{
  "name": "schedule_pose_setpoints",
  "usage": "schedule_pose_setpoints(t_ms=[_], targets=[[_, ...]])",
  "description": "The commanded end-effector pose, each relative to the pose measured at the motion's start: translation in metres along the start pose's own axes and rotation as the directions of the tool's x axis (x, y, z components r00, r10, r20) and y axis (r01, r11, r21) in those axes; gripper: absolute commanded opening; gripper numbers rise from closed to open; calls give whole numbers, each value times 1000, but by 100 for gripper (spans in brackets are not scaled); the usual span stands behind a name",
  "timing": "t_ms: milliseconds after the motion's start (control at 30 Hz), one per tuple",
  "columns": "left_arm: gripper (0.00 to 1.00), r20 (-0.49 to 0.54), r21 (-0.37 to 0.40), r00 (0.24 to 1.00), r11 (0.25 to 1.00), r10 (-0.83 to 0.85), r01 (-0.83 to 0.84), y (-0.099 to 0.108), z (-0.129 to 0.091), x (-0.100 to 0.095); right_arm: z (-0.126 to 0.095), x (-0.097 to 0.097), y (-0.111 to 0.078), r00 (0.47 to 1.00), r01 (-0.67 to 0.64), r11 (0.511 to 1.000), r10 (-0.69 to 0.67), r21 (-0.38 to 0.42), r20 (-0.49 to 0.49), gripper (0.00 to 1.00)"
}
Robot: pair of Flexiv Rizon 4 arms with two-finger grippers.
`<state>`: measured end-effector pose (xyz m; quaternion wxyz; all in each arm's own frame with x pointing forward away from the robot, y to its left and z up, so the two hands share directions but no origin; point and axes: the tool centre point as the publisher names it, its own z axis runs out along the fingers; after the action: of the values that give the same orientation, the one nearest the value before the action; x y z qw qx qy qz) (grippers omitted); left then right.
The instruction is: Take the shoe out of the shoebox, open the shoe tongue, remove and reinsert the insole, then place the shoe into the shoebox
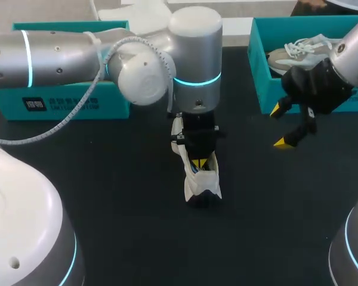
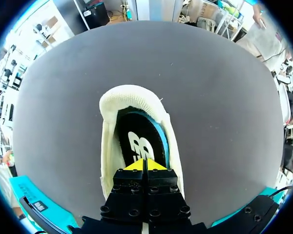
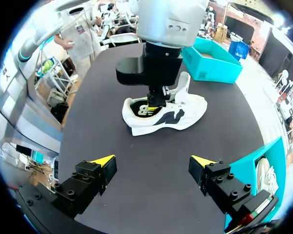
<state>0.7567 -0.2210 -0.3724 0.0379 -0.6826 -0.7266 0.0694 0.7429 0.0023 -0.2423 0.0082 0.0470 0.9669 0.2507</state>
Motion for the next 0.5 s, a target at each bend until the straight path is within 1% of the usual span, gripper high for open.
schedule_pose_setpoints(t_ms=[33, 67, 167, 267, 367, 500], targets=[[0, 50, -16, 999, 1000, -19, 19, 1, 12, -1, 1, 0, 0, 1000, -1, 1000, 1, 4, 1, 100], [0, 66, -33, 997, 999, -27, 29, 2, 15, -2, 1, 0, 0, 1000, -1, 1000, 1, 4, 1, 100], [0, 90, -31, 995, 998, -44, 47, 5, 20, -7, 1, 0, 0, 1000, -1, 1000, 1, 4, 1, 100], [0, 97, -25, 994, 998, -47, 49, 4, 9, -5, 1, 0, 0, 1000, -1, 1000, 1, 4, 1, 100], [0, 92, -26, 995, 999, -36, 39, 4, -6, 0, 1, 0, 0, 1000, -1, 1000, 1, 4, 1, 100], [0, 91, -30, 995, 999, -31, 34, 5, -18, 6, 1, 0, 0, 1000, -1, 1000, 1, 4, 1, 100]])
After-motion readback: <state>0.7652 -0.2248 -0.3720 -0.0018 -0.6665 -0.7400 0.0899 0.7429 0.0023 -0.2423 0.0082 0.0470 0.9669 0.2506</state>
